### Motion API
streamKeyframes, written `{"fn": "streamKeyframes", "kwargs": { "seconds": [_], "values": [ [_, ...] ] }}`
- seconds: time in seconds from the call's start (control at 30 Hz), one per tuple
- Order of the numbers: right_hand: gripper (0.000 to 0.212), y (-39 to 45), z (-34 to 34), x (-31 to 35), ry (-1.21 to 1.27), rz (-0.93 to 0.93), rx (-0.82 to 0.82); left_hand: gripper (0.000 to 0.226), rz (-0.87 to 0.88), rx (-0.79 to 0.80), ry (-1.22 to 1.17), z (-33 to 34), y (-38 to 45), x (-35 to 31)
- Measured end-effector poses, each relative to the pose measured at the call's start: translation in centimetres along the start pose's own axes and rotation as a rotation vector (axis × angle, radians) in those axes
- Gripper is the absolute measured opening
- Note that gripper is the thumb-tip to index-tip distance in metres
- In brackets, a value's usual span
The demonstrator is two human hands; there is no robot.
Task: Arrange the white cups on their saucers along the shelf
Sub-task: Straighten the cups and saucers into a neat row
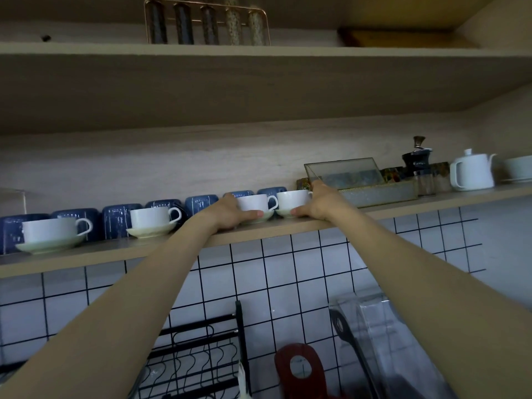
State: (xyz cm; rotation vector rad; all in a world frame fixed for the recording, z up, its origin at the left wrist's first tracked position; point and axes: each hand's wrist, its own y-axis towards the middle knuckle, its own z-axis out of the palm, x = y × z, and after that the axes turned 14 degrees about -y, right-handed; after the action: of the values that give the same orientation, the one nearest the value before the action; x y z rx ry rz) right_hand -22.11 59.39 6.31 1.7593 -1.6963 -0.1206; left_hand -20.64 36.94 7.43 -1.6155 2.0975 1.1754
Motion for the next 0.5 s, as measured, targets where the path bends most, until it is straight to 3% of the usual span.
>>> {"fn": "streamKeyframes", "kwargs": {
  "seconds": [0.3, 0.5],
  "values": [
    [0.089, -0.7, -0.1, -0.1, -0.020, -0.009, -0.031, 0.083, -0.029, 0.014, -0.041, -0.2, -0.1, 0.2],
    [0.067, -1.2, -0.1, -0.1, -0.002, -0.003, -0.124, 0.087, -0.007, -0.016, -0.067, -0.4, -0.6, 0.1]
  ]
}}
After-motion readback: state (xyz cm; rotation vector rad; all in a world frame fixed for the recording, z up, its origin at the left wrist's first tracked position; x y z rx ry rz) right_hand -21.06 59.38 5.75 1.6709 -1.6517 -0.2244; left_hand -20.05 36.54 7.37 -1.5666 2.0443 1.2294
